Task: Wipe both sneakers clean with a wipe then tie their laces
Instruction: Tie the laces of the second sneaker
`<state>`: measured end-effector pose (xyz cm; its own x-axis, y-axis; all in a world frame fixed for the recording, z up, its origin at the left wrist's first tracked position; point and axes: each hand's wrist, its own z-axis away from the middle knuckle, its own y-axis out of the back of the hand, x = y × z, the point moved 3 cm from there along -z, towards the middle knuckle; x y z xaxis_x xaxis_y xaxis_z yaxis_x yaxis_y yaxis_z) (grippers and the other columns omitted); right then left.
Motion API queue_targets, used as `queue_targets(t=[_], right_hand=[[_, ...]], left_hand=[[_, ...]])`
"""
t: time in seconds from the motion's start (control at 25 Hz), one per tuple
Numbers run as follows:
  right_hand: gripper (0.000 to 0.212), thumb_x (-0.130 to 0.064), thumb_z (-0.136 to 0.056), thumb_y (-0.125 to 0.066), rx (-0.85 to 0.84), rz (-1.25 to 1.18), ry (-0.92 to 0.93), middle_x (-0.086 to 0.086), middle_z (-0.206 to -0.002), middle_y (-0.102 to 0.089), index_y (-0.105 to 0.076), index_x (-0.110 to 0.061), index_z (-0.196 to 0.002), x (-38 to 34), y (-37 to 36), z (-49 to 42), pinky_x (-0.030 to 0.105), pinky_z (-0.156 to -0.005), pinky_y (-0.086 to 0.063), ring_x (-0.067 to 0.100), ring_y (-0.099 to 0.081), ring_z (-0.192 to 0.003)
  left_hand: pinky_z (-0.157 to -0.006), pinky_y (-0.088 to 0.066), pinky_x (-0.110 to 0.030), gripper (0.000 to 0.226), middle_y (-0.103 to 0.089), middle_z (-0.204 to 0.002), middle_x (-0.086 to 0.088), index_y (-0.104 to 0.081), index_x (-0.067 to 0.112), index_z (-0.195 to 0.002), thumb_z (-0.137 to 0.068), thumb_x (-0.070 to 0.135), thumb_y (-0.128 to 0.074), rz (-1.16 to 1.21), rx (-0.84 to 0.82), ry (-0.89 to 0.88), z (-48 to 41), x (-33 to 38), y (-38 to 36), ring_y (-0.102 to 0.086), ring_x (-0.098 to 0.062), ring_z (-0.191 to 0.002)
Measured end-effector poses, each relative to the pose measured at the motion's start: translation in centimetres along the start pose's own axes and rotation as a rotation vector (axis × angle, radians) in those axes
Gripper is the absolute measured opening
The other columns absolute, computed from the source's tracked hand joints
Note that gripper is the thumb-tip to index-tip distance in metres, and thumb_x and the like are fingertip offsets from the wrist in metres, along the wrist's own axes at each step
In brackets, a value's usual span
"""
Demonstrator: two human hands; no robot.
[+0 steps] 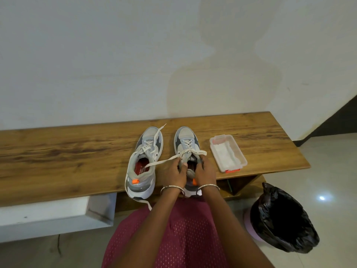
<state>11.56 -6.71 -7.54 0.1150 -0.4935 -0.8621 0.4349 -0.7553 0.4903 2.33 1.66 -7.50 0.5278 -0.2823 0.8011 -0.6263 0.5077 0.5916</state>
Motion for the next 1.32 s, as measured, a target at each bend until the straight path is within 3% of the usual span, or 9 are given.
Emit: queue_targets(t=[0.12, 0.24, 0.36, 0.48, 0.6, 0.72, 0.88, 1.12, 1.32], right_hand=[[0.027, -0.012, -0.103, -0.044, 0.033, 0.024, -0.038, 0.012, -0.115, -0.068, -0.064, -0.009, -0.121, 0.3, 0.9, -1.9, 0.028, -0.081, -0.040, 0.028, -0.061, -0.104], [0.026, -0.014, -0.104, -0.042, 0.048, 0.058, -0.035, 0.010, -0.113, -0.068, -0.064, -0.010, -0.119, 0.3, 1.3, -3.0, 0.026, -0.079, -0.036, 0.022, -0.060, -0.098], [0.027, -0.014, -0.102, -0.047, 0.070, 0.099, -0.046, 0.010, -0.115, -0.068, -0.065, -0.011, -0.121, -0.1, 1.8, -2.8, 0.027, -0.080, -0.038, 0.024, -0.061, -0.101], [0.022, -0.013, -0.094, -0.058, 0.270, 0.170, 0.021, 0.011, -0.109, -0.069, -0.067, -0.008, -0.114, -1.4, 2.9, -1.0, 0.033, -0.082, -0.045, 0.028, -0.062, -0.103], [0.011, -0.010, -0.088, -0.063, 0.408, 0.261, 0.282, 0.006, -0.096, -0.065, -0.067, -0.012, -0.098, -3.9, 2.1, 1.4, 0.034, -0.078, -0.046, 0.022, -0.057, -0.092], [0.011, -0.010, -0.090, -0.062, 0.154, 0.154, 0.382, 0.004, -0.097, -0.067, -0.067, -0.012, -0.099, -6.1, -1.9, 3.2, 0.034, -0.083, -0.050, 0.020, -0.060, -0.094], [0.030, -0.028, -0.094, -0.063, -0.267, 0.102, 0.145, 0.009, -0.109, -0.068, -0.064, -0.006, -0.113, -7.6, -8.0, 4.8, 0.033, -0.082, -0.045, 0.024, -0.062, -0.103], [0.028, -0.028, -0.095, -0.054, -0.395, 0.144, -0.072, 0.012, -0.107, -0.068, -0.064, -0.008, -0.111, -6.3, -9.9, 5.1, 0.036, -0.087, -0.048, 0.029, -0.062, -0.102], [0.022, -0.019, -0.095, -0.052, -0.355, 0.163, -0.036, 0.010, -0.084, -0.066, -0.067, -0.003, -0.092, -4.8, -6.6, 5.0, 0.030, -0.064, -0.037, 0.024, -0.060, -0.080]], left_hand=[[-0.078, -0.038, -0.022, 0.036, -0.071, -0.119, -0.007, -0.063, 0.017, -0.133, -0.102, 0.033, -0.050, -0.004, -0.075, 0.031, -1.1, 1.1, -1.2, -0.066, -0.025, -0.109], [-0.097, -0.044, -0.029, 0.043, -0.064, -0.136, -0.009, -0.053, 0.016, -0.144, -0.104, 0.030, -0.051, 0.137, -0.173, 0.083, -2.0, 1.3, -2.3, -0.060, -0.027, -0.124], [-0.099, -0.041, -0.028, 0.046, -0.059, -0.142, -0.004, -0.051, 0.017, -0.146, -0.103, 0.034, -0.052, 0.087, -0.266, 0.070, -1.9, 1.4, -1.7, -0.057, -0.024, -0.128], [-0.098, -0.051, -0.033, 0.036, -0.071, -0.125, -0.003, -0.063, 0.019, -0.131, -0.099, 0.036, -0.059, 0.091, -0.263, 0.019, -1.2, 0.9, 1.1, -0.067, -0.017, -0.112], [-0.076, -0.058, -0.032, 0.021, -0.076, -0.090, 0.004, -0.074, 0.020, -0.105, -0.094, 0.030, -0.059, 0.157, 0.038, -0.097, -0.5, 0.3, 5.9, -0.071, -0.012, -0.081], [-0.062, -0.043, -0.027, 0.012, -0.073, -0.082, -0.001, -0.074, 0.013, -0.095, -0.095, 0.014, -0.062, -0.042, 0.368, -0.091, -0.6, -1.1, 11.2, -0.063, -0.017, -0.073], [-0.083, -0.052, -0.041, 0.025, -0.072, -0.109, -0.012, -0.068, 0.008, -0.113, -0.094, 0.023, -0.063, -0.179, 0.249, 0.111, -2.6, -5.6, 13.2, -0.066, -0.034, -0.103], [-0.085, -0.055, -0.042, 0.024, -0.073, -0.114, -0.009, -0.066, 0.015, -0.119, -0.099, 0.027, -0.059, -0.106, 0.131, 0.179, -1.7, -6.8, 12.6, -0.068, -0.030, -0.102], [-0.082, -0.055, -0.039, 0.019, -0.073, -0.108, -0.006, -0.066, 0.012, -0.112, -0.097, 0.024, -0.062, -0.042, 0.119, 0.130, 0.1, -6.1, 10.2, -0.069, -0.026, -0.099]])
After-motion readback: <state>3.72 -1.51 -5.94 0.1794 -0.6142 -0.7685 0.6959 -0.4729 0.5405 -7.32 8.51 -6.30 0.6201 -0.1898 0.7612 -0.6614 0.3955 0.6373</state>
